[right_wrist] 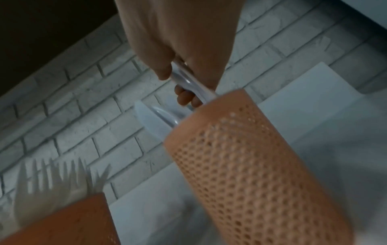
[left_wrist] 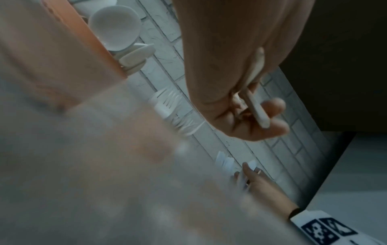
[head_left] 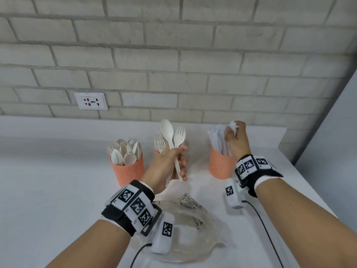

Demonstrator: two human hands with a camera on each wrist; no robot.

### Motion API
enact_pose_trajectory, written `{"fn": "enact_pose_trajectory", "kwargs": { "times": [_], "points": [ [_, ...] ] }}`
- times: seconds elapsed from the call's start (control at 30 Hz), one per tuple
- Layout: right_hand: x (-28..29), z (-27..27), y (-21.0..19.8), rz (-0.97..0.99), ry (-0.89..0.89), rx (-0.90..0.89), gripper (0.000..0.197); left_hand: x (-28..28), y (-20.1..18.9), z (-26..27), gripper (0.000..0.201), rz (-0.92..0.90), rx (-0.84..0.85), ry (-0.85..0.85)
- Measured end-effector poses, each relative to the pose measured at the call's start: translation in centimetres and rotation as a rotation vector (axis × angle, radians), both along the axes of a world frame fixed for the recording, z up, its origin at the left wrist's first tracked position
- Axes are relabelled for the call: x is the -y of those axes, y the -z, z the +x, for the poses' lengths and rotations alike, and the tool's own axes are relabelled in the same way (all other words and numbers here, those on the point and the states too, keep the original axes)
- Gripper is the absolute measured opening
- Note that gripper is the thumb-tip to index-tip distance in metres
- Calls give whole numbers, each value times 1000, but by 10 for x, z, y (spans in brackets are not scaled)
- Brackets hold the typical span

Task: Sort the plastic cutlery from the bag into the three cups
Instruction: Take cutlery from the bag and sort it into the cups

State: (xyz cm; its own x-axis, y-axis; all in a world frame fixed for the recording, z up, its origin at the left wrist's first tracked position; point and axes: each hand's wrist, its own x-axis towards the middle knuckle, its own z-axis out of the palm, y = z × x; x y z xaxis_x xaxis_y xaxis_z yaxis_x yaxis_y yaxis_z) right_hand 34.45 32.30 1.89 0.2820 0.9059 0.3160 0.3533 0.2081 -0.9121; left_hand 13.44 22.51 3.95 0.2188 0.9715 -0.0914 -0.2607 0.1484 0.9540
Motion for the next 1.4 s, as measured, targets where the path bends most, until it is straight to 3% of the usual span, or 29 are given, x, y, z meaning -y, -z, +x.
{"fn": "enact_pose_trajectory", "kwargs": {
  "times": [0.13,0.23,0.3,0.4,0.47,0.5,0.57,0.67,0.73,0.83,0.93,1.0,1.1,1.2,1.3,1.33,1.4],
  "points": [
    [-5,-1,7,-157,-4,171,19,0,5,-2,20,37,7,43],
    [-10,0,2,-265,31,420,34,1,8,-3,21,71,20,87],
    [-7,-2,-4,-210,100,477,42,2,8,-5,21,78,14,92],
    [7,-19,-20,195,200,417,47,1,7,-8,21,80,8,78],
    [18,-37,-35,386,100,312,38,2,6,-8,22,82,15,67],
    [25,-48,-44,359,-28,237,32,2,6,-8,23,82,24,61],
    [41,-69,-56,104,-365,204,21,2,5,-9,23,79,44,53],
    [52,-93,-53,-114,-687,169,31,5,2,-13,22,92,27,53],
    [55,-101,-54,-107,-685,124,30,5,1,-19,24,104,-8,27],
    [51,-106,-65,17,-536,11,9,1,5,-35,30,126,-118,-103],
    [39,-104,-74,282,-297,-83,28,-3,4,-54,29,143,-97,-265],
    [36,-107,-69,366,-216,28,35,-2,0,-62,28,172,-57,-305],
    [34,-114,-47,311,-206,323,56,3,-6,-67,27,205,-10,-288],
    [26,-115,-23,165,-204,573,49,4,-5,-71,27,217,-63,-278],
    [25,-120,-17,68,-161,969,38,6,-2,-75,25,189,-128,-254],
    [28,-125,-20,118,-158,983,36,6,0,-77,25,186,-183,-247],
    [38,-138,-35,273,-238,777,38,7,0,-79,24,199,-313,-231]
  ]
}}
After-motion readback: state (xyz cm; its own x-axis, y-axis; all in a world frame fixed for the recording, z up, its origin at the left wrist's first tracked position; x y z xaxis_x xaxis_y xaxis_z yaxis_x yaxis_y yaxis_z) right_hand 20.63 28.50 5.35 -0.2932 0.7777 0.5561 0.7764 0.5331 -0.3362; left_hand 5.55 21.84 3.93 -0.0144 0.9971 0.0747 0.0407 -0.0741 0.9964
